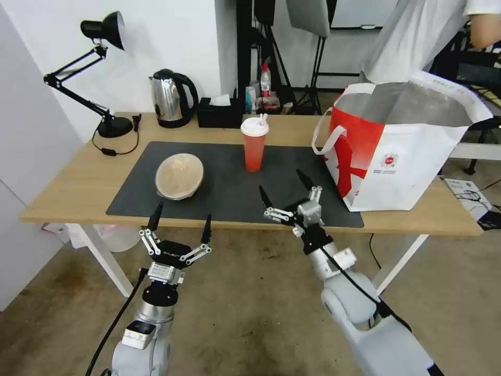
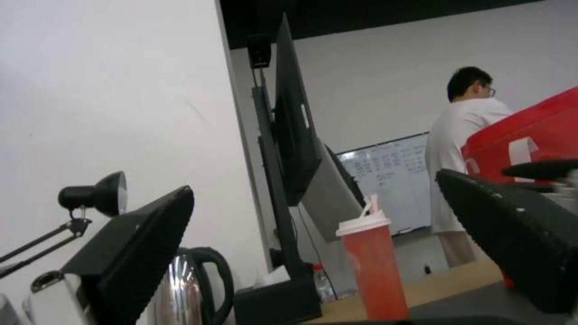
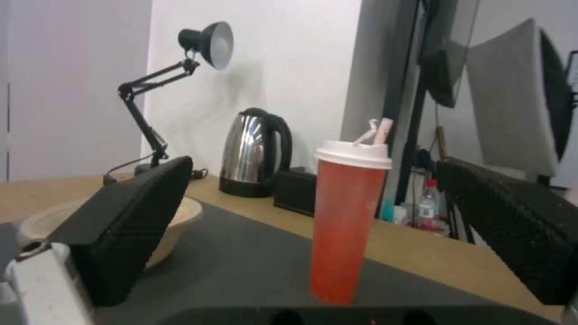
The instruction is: Pick up the trash from the table and place it into the takeout bag.
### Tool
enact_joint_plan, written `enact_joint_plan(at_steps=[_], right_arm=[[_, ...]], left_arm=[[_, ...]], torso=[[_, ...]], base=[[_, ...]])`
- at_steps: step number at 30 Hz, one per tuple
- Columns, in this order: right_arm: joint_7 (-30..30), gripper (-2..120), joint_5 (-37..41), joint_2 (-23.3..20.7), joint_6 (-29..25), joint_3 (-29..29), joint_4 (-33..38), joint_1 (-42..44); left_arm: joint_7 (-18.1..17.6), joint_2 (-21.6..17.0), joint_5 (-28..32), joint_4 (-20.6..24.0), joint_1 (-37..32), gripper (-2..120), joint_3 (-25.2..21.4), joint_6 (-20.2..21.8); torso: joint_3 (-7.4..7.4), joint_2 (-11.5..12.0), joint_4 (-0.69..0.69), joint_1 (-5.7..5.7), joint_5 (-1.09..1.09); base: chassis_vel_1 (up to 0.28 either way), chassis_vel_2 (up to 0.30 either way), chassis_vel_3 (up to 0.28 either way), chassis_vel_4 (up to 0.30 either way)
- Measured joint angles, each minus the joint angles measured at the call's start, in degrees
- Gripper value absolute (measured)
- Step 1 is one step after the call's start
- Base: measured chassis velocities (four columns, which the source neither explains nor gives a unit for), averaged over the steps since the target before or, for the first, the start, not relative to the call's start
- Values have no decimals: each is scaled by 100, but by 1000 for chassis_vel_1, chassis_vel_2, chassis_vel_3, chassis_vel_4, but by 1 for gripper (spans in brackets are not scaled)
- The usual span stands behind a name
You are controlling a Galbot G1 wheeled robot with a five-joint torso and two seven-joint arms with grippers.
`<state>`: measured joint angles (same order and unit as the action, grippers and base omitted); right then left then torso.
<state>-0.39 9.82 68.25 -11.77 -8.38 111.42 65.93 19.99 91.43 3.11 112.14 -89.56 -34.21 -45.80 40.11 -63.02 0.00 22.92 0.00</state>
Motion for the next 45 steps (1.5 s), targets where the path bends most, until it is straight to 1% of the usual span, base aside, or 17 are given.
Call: enact_joint_plan(at_steps=[2,3,7,12,15,20,24,29,38,45], right_arm=[[-19,100,148,-33,154,92,-114,-286],[-19,100,148,-33,154,92,-114,-286],[-40,100,570,-34,559,332,-451,-979],[-40,100,793,-4,798,453,-616,-1265],[-47,100,835,53,936,583,-896,-1544],[-47,100,836,139,984,692,-1242,-1808],[-80,100,790,267,1025,765,-1791,-2236],[-123,100,777,290,1026,769,-2021,-2387],[-294,100,676,407,882,746,-2698,-2791],[-321,100,663,521,844,774,-2942,-2991]], left_arm=[[0,1,-12,-8,-1,100,-6,0],[0,1,-12,-8,-1,100,-6,0],[-1,3,-26,-29,3,100,-20,0],[-1,3,-27,-41,16,100,-55,0],[-2,3,-27,-64,51,100,-104,0],[-3,3,-26,-102,83,100,-129,0],[-6,3,-20,-180,169,100,-134,0],[-6,3,-19,-224,208,100,-133,1],[-8,3,-19,-303,260,100,-129,2],[-8,3,-19,-339,274,100,-137,2]], torso=[[0,0,1,0,0],[0,0,1,0,0],[0,0,2,0,0],[1,0,1,0,0],[0,0,0,0,0],[0,0,0,0,-1],[0,0,0,0,0],[0,0,0,0,-1],[0,-1,0,1,0],[0,-1,1,0,0]], base=[[0,0,0,0],[0,0,0,0],[0,0,0,0],[0,0,0,0],[0,0,0,0],[0,0,0,0],[0,0,0,0],[0,0,0,0],[0,0,0,0],[0,0,0,0]])
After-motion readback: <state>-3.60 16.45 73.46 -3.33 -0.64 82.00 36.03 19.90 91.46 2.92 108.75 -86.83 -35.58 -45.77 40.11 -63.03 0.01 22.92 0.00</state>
